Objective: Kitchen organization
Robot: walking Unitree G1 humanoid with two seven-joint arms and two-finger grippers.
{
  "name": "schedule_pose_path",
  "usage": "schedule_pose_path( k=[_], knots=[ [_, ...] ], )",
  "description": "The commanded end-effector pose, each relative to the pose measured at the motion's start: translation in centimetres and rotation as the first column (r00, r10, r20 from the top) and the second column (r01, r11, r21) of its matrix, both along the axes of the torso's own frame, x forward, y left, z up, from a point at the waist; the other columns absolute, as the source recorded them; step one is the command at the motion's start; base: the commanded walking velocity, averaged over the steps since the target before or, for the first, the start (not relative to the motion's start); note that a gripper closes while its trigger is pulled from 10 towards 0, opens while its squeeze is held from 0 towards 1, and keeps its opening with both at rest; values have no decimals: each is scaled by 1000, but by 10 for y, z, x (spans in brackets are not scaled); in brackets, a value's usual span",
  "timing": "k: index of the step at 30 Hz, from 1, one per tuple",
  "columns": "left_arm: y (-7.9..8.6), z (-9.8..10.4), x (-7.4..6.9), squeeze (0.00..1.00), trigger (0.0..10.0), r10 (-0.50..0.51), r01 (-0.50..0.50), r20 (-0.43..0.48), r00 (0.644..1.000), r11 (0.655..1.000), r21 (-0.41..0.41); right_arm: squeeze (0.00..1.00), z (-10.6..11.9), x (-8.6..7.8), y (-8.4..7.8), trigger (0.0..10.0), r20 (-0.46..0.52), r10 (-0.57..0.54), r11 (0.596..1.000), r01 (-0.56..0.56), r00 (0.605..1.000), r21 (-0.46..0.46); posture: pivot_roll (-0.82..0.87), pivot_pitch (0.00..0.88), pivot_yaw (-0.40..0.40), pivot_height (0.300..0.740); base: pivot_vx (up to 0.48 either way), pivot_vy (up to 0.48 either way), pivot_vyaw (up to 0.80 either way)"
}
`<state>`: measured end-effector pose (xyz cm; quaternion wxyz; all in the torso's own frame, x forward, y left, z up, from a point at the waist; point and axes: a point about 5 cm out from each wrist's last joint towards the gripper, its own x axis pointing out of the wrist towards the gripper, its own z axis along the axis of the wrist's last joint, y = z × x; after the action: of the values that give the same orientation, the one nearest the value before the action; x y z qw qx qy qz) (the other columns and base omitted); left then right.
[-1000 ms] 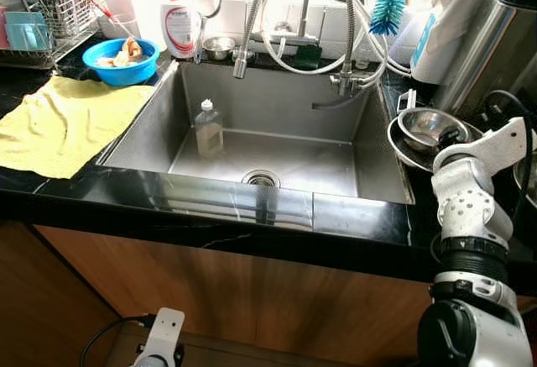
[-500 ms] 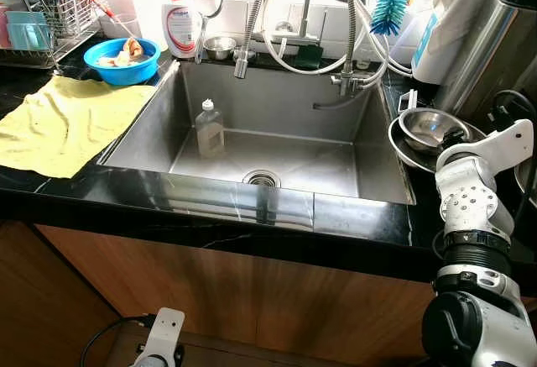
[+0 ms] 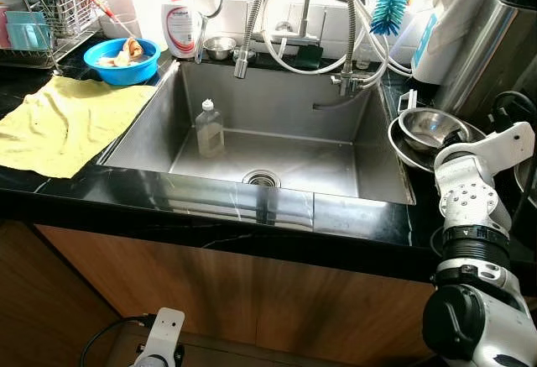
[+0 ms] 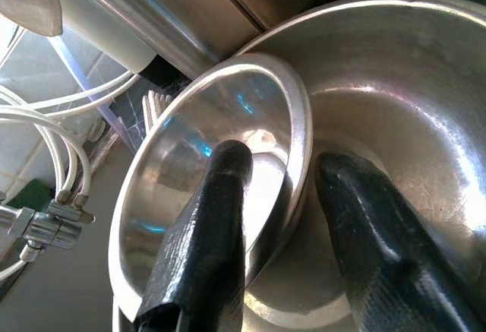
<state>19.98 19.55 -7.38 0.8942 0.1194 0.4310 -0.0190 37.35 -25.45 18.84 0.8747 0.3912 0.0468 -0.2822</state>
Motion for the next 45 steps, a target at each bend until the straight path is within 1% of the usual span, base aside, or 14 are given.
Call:
schedule_pose_path(
  k=[1, 4, 5, 7, 8, 9, 25, 31, 36, 39, 41, 43, 44, 45],
  knots=[
    [-1, -1, -1, 0, 10000, -7, 7, -12, 1000, 1000, -3, 0, 4, 2, -2, 10000, 4, -9, 1000, 9, 1000, 12, -120, 0, -51, 740, 0, 0, 0],
    [-1, -1, -1, 0, 10000, -8, 8, -13, 1000, 1000, -4, 0, 5, 3, -2, 10000, 5, -11, 1000, 11, 1000, 16, -120, 0, -51, 740, 0, 0, 0],
    [-1, -1, -1, 0, 10000, -8, 8, -13, 1000, 1000, -4, 0, 5, 3, -2, 3373, 6, -12, 1000, 12, 1000, 16, -119, 0, -52, 740, 0, 0, 0],
    [-1, -1, -1, 0, 10000, -7, 7, -13, 1000, 1000, -4, 0, 5, 3, -2, 3373, 6, -13, 1000, 13, 1000, 17, -119, 0, -52, 740, 0, 0, 0],
    [-1, -1, -1, 0, 10000, -8, 7, -14, 1000, 1000, -4, 0, 5, 3, -2, 980, 9, -12, 1000, 12, 1000, 18, -119, 0, -52, 740, 0, 0, 0],
    [-2, -1, -1, 0, 10000, -8, 7, -14, 1000, 1000, -4, 0, 6, 4, -2, 0, 12, -11, 1000, 11, 1000, 21, -120, 0, -51, 740, 0, 0, 0],
    [-1, 0, 0, 0, 10000, -2, 2, -9, 1000, 1000, -3, 0, 9, 8, 6, 0, 39, 12, 1000, -13, 999, 23, -114, 0, -51, 740, 0, 0, 0],
    [-2, 0, 0, 0, 10000, 0, 0, -6, 1000, 1000, -6, 0, 25, 7, 7, 0, 85, 3, 996, 4, 996, -86, -113, 0, -53, 740, 0, 0, 0],
    [-2, 0, 1, 0, 10000, 1, -1, -1, 1000, 1000, -7, 0, 28, 5, 9, 0, 94, -6, 994, 16, 996, -105, -113, 0, -54, 740, 0, 0, 0],
    [-2, 0, 1, 0, 10000, 2, -2, 1, 1000, 1000, -8, 0, 31, 4, 9, 0, 104, -6, 991, 21, 995, -136, -113, 0, -55, 740, 0, 0, 0],
    [-2, 0, 1, 0, 10000, 2, -2, 1, 1000, 1000, -8, 0, 36, 5, 11, 0, 120, 8, 984, 13, 993, -180, -113, 0, -55, 740, 0, 0, 0],
    [-3, 0, 1, 0, 10000, 3, -3, 2, 1000, 1000, -9, 0, 45, 4, 12, 0, 145, 17, 964, 22, 989, -266, -112, 0, -58, 740, 0, 0, 0],
    [-3, 0, 2, 0, 10000, 4, -4, 3, 1000, 1000, -10, 0, 60, 1, 14, 1569, 185, 21, 916, 55, 982, -396, -110, 0, -58, 740, 0, 0, 0],
    [-3, 0, 2, 0, 10000, 4, -4, 4, 1000, 1000, -10, 0, 65, 1, 15, 1569, 200, 30, 899, 62, 979, -434, -110, 0, -58, 740, 0, 0, 0]
  ],
)
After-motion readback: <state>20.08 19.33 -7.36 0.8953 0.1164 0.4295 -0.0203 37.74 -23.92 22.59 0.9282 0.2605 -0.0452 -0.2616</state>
